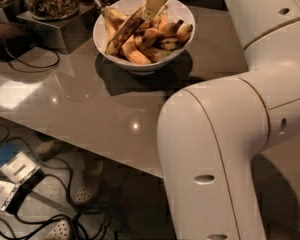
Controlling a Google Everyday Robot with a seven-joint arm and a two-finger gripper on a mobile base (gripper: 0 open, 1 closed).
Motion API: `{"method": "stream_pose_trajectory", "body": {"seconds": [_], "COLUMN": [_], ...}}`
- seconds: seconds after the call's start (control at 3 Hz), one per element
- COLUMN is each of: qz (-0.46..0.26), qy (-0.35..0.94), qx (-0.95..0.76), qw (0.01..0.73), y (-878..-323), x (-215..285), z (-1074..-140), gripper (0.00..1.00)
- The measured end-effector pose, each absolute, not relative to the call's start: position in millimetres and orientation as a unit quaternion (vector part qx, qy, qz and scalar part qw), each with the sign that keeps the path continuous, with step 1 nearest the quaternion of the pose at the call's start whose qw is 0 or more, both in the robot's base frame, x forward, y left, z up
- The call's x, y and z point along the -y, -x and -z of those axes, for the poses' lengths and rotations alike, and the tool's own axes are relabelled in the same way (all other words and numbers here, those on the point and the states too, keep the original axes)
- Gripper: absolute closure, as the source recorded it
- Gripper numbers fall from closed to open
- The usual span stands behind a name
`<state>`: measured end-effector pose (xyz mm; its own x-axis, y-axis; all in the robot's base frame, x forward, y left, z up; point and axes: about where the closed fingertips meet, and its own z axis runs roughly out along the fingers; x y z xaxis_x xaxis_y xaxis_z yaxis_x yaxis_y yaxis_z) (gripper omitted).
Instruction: Pick banana from white bowl
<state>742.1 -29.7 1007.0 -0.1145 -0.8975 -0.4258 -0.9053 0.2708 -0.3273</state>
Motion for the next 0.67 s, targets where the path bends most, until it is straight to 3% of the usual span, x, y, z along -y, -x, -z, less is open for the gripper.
{"method": "stream_pose_trajectory", "body": {"seconds": [0.67], "qz": [-0.011], "qy": [0.610], "qx": [-0.733], "qw": [0.301], "y": [-741], "x": [18], "z": [-1021], "gripper": [1.00]}}
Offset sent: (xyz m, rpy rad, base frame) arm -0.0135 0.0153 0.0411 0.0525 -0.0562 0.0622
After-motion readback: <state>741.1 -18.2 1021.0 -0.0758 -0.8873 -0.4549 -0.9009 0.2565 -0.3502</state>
